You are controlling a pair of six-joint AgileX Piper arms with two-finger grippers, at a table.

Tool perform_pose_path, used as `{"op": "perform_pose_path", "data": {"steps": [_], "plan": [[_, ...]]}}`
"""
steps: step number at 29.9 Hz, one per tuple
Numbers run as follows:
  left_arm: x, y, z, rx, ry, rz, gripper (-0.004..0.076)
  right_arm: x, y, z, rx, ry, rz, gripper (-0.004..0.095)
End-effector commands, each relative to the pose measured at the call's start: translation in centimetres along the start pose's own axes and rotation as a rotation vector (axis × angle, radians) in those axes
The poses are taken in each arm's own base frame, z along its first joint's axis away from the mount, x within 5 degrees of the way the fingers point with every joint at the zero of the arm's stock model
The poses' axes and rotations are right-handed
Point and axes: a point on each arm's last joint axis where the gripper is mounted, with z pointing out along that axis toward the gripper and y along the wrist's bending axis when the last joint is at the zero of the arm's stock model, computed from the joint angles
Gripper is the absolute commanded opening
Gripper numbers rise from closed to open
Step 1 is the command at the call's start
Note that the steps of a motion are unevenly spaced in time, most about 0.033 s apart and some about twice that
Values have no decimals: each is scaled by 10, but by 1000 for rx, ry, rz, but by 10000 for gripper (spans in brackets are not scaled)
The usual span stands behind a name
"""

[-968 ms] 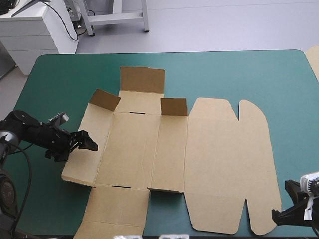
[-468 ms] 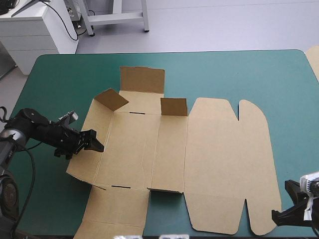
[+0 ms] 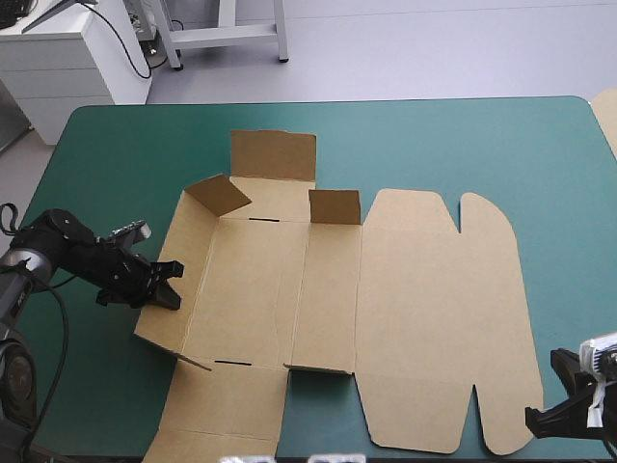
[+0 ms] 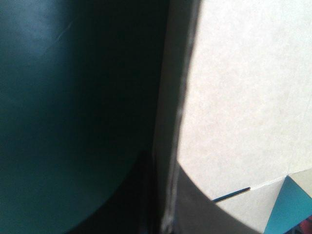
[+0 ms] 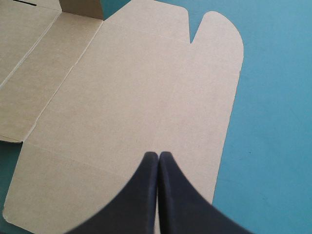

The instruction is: Fold the box

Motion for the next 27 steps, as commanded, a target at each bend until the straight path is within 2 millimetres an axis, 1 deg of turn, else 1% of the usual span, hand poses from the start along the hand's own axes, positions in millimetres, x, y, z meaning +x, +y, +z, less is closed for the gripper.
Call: {"op": "perform_pose_path", "data": {"steps": [1,4,6,9,15,17,20,21,27], "plan": [[-1,-18,-23,-12,9,74,-8,-6,0,-2,3,-15,-6,-21],[-14,-31,-42,-154,-33,90,-8,-6,0,-2,3,-15,-6,-21],[-23,-48,-52,-238,-67,131,-8,-6,0,-2,3,-14,-6,-21],[-31,-82,-61,-331,-109,309,-8,-6,1,-2,-4,-14,-3,-21],[-38,-151,-75,-648,-194,690,-8,-6,1,-2,-7,-14,-3,-21],[-40,-170,-76,-750,-210,803,-8,-6,1,-2,-7,-14,-3,-21],[-44,-189,-70,-848,-203,951,-8,-6,2,-2,-13,-14,-1,-21],[-46,-197,-65,-874,-207,1007,-8,-6,2,-2,-14,-14,2,-21],[-57,-223,-40,-950,-293,1198,-8,-6,2,-2,-14,-14,12,-21]]}}
